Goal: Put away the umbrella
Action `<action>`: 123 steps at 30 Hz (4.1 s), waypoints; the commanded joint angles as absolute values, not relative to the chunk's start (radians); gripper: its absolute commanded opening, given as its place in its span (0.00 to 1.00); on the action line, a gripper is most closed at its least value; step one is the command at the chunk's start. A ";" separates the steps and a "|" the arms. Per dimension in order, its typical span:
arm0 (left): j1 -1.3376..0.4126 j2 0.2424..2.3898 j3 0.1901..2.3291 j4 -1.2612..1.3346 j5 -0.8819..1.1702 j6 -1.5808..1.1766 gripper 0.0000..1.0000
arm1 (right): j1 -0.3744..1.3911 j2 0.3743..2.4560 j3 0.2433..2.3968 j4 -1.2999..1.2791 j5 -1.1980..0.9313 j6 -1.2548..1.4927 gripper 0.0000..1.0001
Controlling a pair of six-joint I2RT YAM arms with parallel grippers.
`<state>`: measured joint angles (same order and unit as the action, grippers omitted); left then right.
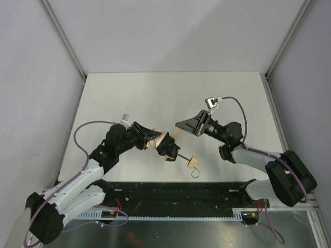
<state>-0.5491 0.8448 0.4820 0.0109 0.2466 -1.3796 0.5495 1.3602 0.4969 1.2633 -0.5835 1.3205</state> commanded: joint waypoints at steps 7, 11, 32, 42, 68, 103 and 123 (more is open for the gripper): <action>-0.568 0.921 0.541 -0.179 0.127 -1.360 0.00 | 0.685 1.271 0.582 1.174 -0.645 1.098 0.00; -0.569 1.007 0.590 -0.283 0.096 -1.384 0.00 | 0.775 1.262 0.627 0.979 -0.658 0.939 0.00; -0.593 1.499 0.725 -0.363 0.025 -1.185 0.00 | 1.106 1.621 0.843 0.414 -0.377 0.136 0.00; -0.545 1.565 0.763 -0.405 0.066 -1.019 0.00 | 1.246 1.718 0.902 0.418 -0.078 0.008 0.00; -0.516 1.530 0.732 -0.465 0.315 -1.037 0.00 | 1.301 1.899 0.949 0.266 0.134 0.051 0.01; -0.448 1.502 0.762 -0.523 0.347 -1.024 0.00 | 1.063 1.904 0.735 0.563 -0.238 0.567 0.36; -0.424 1.481 0.777 -0.525 0.399 -1.053 0.00 | 1.103 2.056 0.816 0.596 -0.188 0.577 0.16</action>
<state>-0.4328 1.5330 0.7490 -0.4648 0.2916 -1.0363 1.0920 1.9415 0.8276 0.7773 -0.3088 0.5999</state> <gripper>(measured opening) 0.413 0.165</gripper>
